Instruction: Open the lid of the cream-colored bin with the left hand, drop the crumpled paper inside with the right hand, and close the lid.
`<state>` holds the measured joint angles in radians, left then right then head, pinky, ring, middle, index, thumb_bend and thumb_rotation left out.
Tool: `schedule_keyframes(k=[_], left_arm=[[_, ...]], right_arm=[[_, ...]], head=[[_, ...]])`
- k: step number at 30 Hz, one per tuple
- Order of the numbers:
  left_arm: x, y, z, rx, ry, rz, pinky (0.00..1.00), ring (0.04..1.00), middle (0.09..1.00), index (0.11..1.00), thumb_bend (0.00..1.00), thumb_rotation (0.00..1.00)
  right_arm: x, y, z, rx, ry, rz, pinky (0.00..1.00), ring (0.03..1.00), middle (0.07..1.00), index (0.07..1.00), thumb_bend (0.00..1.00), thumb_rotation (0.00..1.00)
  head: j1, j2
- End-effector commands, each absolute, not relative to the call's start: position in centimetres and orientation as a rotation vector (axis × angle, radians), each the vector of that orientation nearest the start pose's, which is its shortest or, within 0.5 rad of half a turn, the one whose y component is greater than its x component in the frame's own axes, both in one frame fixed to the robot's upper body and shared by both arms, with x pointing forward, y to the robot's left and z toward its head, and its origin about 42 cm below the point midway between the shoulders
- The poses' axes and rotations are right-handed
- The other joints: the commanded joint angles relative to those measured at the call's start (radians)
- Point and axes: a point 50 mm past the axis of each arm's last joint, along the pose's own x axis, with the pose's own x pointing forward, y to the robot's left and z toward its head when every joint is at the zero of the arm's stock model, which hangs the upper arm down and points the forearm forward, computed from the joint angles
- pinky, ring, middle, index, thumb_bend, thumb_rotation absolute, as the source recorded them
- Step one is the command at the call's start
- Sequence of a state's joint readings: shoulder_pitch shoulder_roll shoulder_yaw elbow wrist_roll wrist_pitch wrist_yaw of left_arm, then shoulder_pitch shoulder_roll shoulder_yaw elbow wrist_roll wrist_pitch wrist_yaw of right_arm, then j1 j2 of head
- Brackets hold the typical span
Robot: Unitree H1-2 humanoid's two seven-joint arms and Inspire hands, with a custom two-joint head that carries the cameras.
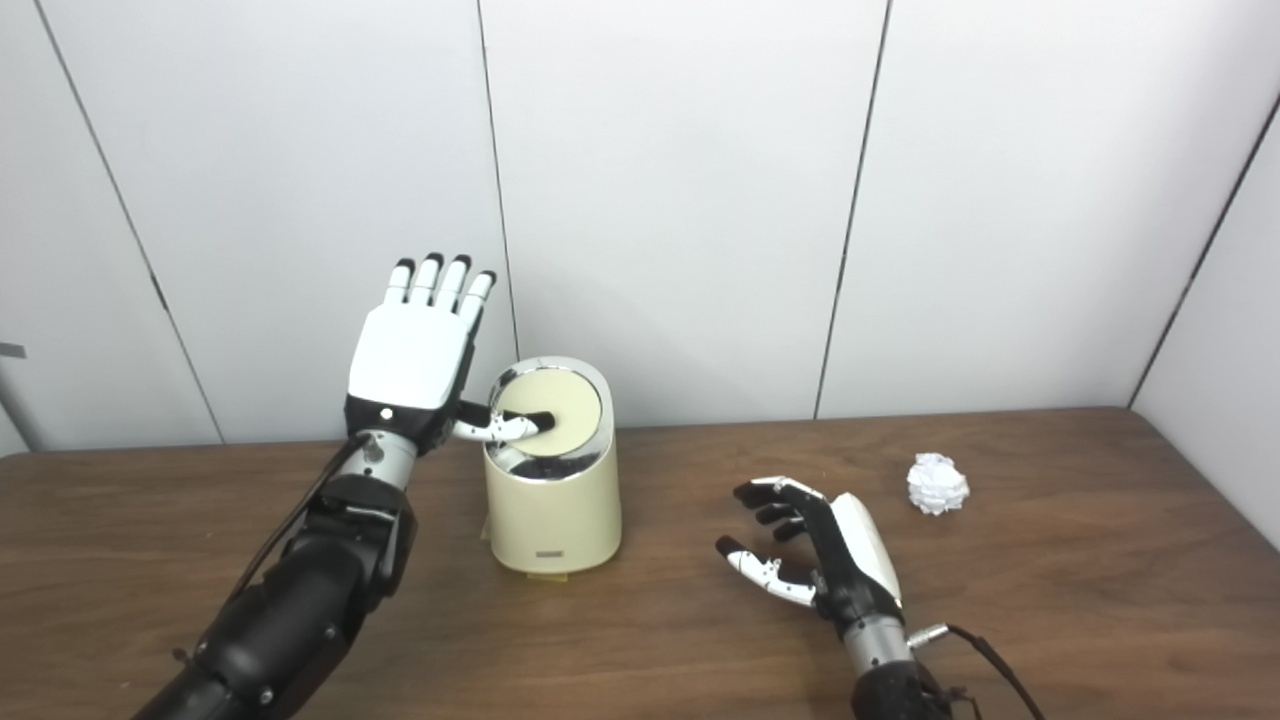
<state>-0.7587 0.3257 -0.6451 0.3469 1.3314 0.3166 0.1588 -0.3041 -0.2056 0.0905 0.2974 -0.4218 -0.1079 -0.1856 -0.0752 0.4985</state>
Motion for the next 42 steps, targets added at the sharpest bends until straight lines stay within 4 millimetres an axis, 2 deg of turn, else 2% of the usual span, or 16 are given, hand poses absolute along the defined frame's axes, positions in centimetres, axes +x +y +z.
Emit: schedule_keyframes(k=[1, 3, 7, 9, 12, 14, 15, 16, 17, 19, 20, 23, 27, 31, 37, 42], left_arm=[[46.5, 15.4, 23.0, 2.035, -0.617, 0.009, 1.0, 1.0, 1.0, 0.998, 1.0, 0.38], [46.0, 15.3, 22.3, 2.091, -0.651, -0.053, 1.0, 1.0, 1.0, 1.0, 1.0, 0.4], [45.0, 15.4, 20.7, 2.139, -0.718, -0.139, 1.0, 1.0, 1.0, 1.0, 1.0, 0.35], [44.8, 15.5, 20.0, 2.155, -0.727, -0.161, 1.0, 1.0, 0.995, 0.991, 0.98, 0.3], [44.8, 15.9, 19.8, 2.124, -0.701, -0.165, 1.0, 1.0, 0.976, 0.967, 1.0, 0.27], [44.9, 16.0, 20.3, 2.07, -0.666, -0.123, 1.0, 1.0, 0.966, 0.951, 1.0, 0.39], [45.2, 16.2, 20.7, 2.038, -0.655, -0.084, 1.0, 1.0, 0.963, 0.948, 1.0, 0.41], [45.4, 16.3, 21.1, 2.012, -0.64, -0.042, 1.0, 0.987, 0.942, 0.926, 1.0, 0.51], [45.6, 16.3, 21.5, 1.996, -0.629, -0.016, 1.0, 0.979, 0.925, 0.912, 0.91, 0.67], [46.1, 16.4, 22.5, 1.95, -0.605, 0.055, 1.0, 0.97, 0.912, 0.903, 0.84, 0.8], [46.3, 16.5, 22.9, 1.928, -0.597, 0.083, 1.0, 0.958, 0.902, 0.897, 0.78, 0.88], [47.0, 16.5, 24.6, 1.861, -0.556, 0.139, 1.0, 0.964, 0.906, 0.903, 0.75, 0.97], [47.6, 16.4, 27.2, 1.8, -0.508, 0.169, 1.0, 0.987, 0.931, 0.923, 0.81, 1.0], [47.8, 16.6, 28.7, 1.75, -0.502, 0.193, 1.0, 0.982, 0.928, 0.927, 0.84, 1.0], [47.8, 16.8, 29.9, 1.7, -0.469, 0.205, 1.0, 0.997, 0.943, 0.93, 0.85, 1.0], [47.9, 17.1, 30.8, 1.636, -0.468, 0.242, 1.0, 0.987, 0.932, 0.917, 0.84, 1.0]], right_arm=[[39.0, -24.7, 14.3, -0.632, -0.244, -0.042, 0.58, 0.67, 0.692, 0.663, 0.31, 0.3], [39.0, -24.6, 14.3, -0.64, -0.243, -0.042, 0.59, 0.677, 0.696, 0.664, 0.31, 0.31], [39.1, -24.5, 14.3, -0.638, -0.238, -0.045, 0.58, 0.673, 0.696, 0.662, 0.31, 0.3], [39.1, -24.4, 14.2, -0.633, -0.24, -0.044, 0.56, 0.664, 0.692, 0.661, 0.32, 0.25], [39.1, -24.5, 14.1, -0.635, -0.238, -0.047, 0.54, 0.637, 0.671, 0.657, 0.32, 0.25], [39.1, -24.5, 14.2, -0.635, -0.234, -0.045, 0.57, 0.665, 0.689, 0.667, 0.32, 0.29], [39.1, -24.5, 14.2, -0.636, -0.232, -0.044, 0.58, 0.668, 0.691, 0.669, 0.32, 0.29], [39.1, -24.6, 14.3, -0.635, -0.231, -0.042, 0.58, 0.673, 0.694, 0.67, 0.31, 0.3], [39.1, -24.6, 14.3, -0.635, -0.23, -0.041, 0.59, 0.676, 0.697, 0.673, 0.31, 0.3], [39.1, -24.6, 14.2, -0.636, -0.232, -0.041, 0.59, 0.676, 0.698, 0.674, 0.31, 0.29], [39.1, -24.6, 14.2, -0.637, -0.234, -0.042, 0.56, 0.655, 0.684, 0.669, 0.32, 0.29], [39.1, -24.6, 14.2, -0.644, -0.234, -0.045, 0.54, 0.64, 0.675, 0.666, 0.32, 0.28], [39.1, -24.6, 14.2, -0.64, -0.233, -0.045, 0.55, 0.651, 0.683, 0.664, 0.31, 0.29], [39.1, -24.6, 14.2, -0.636, -0.228, -0.042, 0.59, 0.677, 0.696, 0.67, 0.31, 0.3], [39.1, -24.7, 14.1, -0.636, -0.237, -0.04, 0.56, 0.651, 0.683, 0.665, 0.31, 0.26], [39.2, -24.7, 14.1, -0.645, -0.233, -0.042, 0.56, 0.664, 0.696, 0.668, 0.32, 0.29]], head=[[0.002, 0.001], [0.002, 0.0], [-0.003, -0.006], [-0.003, -0.006], [-0.003, -0.004], [-0.003, -0.004], [-0.001, -0.004], [0.001, -0.005], [0.002, -0.005], [0.001, -0.007], [0.001, -0.007], [0.002, -0.01], [0.003, -0.008], [0.004, -0.011], [0.003, -0.011], [0.004, -0.011]])
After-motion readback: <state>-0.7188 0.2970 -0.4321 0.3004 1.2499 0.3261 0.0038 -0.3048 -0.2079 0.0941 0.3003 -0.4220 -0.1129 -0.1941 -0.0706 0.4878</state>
